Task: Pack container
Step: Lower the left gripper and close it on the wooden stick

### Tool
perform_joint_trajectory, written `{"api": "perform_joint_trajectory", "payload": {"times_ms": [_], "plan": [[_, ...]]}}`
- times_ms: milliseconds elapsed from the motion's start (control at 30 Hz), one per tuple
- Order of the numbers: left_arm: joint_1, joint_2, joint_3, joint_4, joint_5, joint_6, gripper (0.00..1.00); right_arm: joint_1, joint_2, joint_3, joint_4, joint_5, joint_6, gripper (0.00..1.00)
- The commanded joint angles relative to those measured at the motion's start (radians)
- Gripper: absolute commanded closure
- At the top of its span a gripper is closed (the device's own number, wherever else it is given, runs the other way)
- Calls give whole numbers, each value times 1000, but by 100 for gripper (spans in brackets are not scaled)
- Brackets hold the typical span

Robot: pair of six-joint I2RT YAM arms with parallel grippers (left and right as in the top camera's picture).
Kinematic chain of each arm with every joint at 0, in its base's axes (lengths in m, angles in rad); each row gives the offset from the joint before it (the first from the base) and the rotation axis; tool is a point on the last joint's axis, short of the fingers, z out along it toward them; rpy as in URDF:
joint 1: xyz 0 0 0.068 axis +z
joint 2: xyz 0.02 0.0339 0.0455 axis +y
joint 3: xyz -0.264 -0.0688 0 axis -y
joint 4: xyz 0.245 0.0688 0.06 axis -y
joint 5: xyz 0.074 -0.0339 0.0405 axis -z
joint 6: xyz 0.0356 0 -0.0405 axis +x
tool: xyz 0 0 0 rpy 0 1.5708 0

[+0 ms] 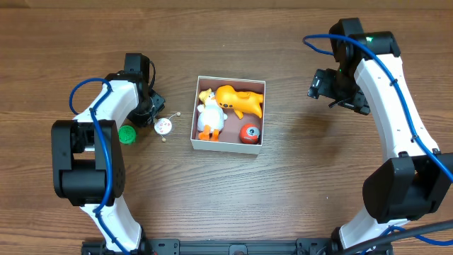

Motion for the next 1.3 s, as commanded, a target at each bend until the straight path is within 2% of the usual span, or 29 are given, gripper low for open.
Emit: {"api": "perform_joint_trajectory", "payload": {"times_ms": [0,300,400,433,500,533,667,700,967,1033,1267], "plan": [[6,33,39,-19,30,37,64,0,-37,20,0,7,-2,0],[13,33,233,-202,21,138,82,0,-37,20,0,7,-2,0],[13,33,286,-264,-15,152,96,0,-37,20,0,7,-2,0],[13,33,296,-278,-26,152,96,0,-37,20,0,7,-2,0],[13,33,304,-289,-38,152,78,0,-37,20,0,7,-2,0],[13,33,304,-292,-38,152,61,0,-37,20,0,7,-2,0],[6,34,299,-311,-37,151,38,0,-37,20,0,7,-2,0],[3,34,296,-311,-37,151,35,0,-37,20,0,7,-2,0],[-26,34,165,-211,-38,113,35,0,-37,20,0,7,-2,0],[-26,35,121,-169,-39,112,39,0,-37,20,0,7,-2,0],[-26,35,94,-134,-58,95,42,0,-37,20,0,7,-2,0]]}}
